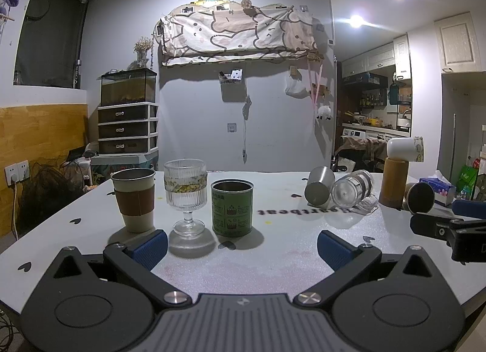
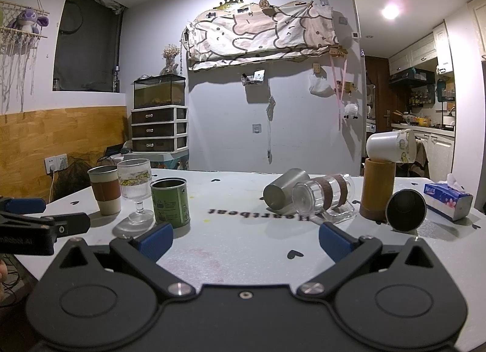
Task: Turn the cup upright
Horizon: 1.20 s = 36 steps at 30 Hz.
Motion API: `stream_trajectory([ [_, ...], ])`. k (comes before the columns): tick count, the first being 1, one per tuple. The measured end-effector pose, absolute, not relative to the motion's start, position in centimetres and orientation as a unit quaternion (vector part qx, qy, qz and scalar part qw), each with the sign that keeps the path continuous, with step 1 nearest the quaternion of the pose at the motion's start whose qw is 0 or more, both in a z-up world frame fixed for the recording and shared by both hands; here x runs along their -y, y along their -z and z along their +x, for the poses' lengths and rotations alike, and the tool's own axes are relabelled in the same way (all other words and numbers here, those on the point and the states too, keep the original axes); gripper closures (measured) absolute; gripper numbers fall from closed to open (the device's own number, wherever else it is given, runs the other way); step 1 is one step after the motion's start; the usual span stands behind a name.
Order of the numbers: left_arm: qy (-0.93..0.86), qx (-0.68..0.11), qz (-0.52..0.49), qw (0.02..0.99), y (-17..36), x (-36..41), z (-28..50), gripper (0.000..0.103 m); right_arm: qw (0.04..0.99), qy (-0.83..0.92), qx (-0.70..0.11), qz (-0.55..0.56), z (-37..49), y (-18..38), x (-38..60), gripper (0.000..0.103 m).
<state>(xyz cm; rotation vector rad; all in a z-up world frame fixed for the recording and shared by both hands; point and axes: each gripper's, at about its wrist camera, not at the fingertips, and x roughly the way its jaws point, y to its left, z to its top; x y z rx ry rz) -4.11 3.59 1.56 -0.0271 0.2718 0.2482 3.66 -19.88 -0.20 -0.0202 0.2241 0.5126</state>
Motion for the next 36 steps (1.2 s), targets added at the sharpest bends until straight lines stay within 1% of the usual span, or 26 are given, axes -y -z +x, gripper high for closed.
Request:
stream_trajectory([
  [36,-0.123,-0.139,-0.014,0.982,-1.40,-3.68,-4.00,0.000,0.960,-0.257,-0.111,-0.008,3.47,0.30,19.47,0.000],
])
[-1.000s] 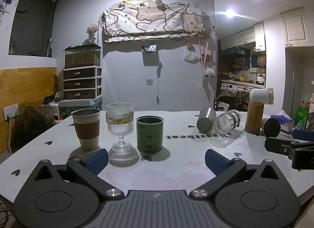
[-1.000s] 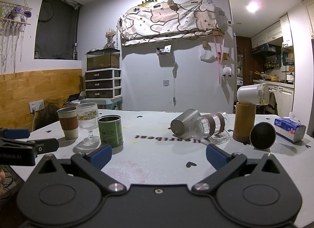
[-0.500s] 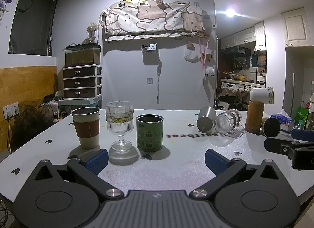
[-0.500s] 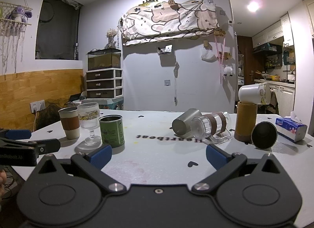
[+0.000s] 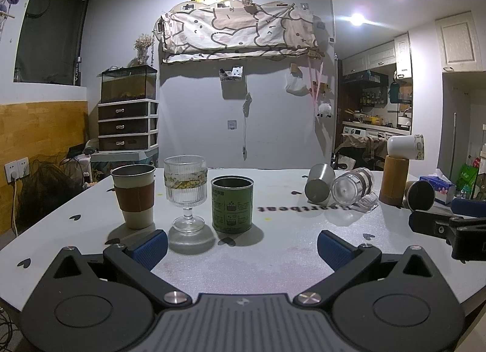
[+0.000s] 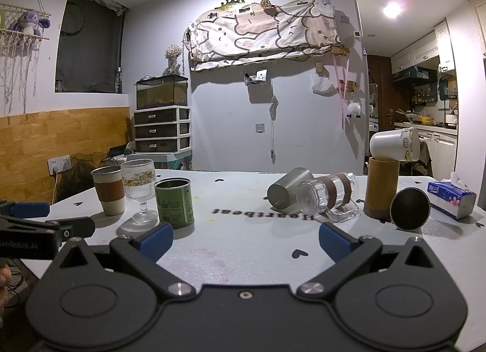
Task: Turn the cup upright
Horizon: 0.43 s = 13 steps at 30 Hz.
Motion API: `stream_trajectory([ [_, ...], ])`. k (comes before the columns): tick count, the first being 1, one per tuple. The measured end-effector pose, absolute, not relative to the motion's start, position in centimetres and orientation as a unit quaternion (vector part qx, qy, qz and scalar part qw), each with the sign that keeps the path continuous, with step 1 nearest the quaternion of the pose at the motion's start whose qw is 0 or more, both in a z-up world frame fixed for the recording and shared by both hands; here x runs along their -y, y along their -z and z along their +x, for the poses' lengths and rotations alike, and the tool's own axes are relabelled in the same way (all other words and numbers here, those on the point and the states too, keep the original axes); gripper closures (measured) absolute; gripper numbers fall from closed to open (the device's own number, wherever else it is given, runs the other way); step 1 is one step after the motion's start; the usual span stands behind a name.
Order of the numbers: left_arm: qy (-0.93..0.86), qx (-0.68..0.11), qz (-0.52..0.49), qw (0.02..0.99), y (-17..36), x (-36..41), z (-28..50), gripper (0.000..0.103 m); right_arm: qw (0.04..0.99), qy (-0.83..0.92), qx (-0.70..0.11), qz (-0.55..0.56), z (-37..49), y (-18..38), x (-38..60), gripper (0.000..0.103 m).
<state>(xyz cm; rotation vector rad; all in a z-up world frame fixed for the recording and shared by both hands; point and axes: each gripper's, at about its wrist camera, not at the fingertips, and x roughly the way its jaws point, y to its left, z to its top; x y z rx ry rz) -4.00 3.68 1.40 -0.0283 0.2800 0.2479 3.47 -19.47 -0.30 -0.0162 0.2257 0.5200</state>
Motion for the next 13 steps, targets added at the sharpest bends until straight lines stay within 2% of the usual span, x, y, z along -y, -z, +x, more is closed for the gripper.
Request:
stream_trajectory([
  [13,-0.125,-0.141,-0.014,0.982,-0.93,-3.78,-3.99,0.000,0.960,-0.257,-0.112,-0.008,3.38,0.33,19.32,0.000],
])
